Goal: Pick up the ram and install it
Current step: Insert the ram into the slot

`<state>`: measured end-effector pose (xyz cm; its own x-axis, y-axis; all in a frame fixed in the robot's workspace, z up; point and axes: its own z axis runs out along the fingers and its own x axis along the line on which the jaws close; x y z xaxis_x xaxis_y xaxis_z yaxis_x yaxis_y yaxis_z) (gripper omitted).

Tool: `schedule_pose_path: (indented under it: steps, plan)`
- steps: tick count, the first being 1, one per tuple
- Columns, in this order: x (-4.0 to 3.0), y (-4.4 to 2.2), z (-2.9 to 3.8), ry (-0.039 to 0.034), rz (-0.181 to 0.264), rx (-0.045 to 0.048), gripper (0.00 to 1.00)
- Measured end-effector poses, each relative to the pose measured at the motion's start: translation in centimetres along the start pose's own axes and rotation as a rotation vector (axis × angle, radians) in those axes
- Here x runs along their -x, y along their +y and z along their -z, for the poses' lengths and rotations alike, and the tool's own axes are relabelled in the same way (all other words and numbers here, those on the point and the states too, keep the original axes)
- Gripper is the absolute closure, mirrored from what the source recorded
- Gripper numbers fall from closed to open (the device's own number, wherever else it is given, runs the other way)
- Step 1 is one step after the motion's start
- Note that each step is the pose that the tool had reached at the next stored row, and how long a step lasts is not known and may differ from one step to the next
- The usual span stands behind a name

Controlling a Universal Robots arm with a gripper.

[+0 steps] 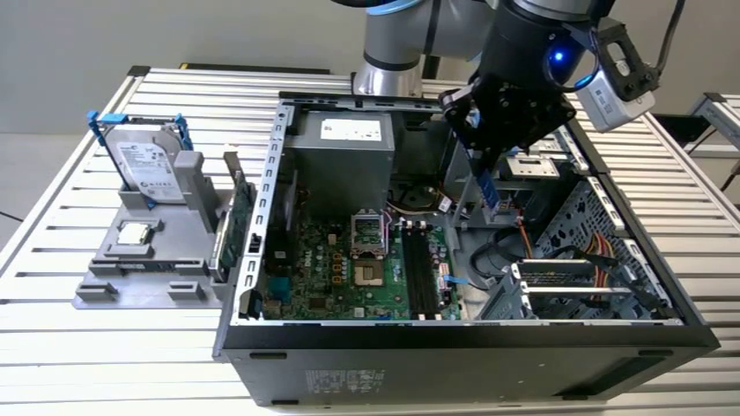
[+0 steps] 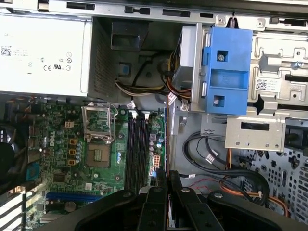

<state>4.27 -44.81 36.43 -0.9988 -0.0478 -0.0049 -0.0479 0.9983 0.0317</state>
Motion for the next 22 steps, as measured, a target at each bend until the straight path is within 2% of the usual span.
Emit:
schedule_pose_path:
  steps: [22]
  plan:
    - [-0.37,0.07,-0.93,-0.0017,-0.023,-0.0008,1.00]
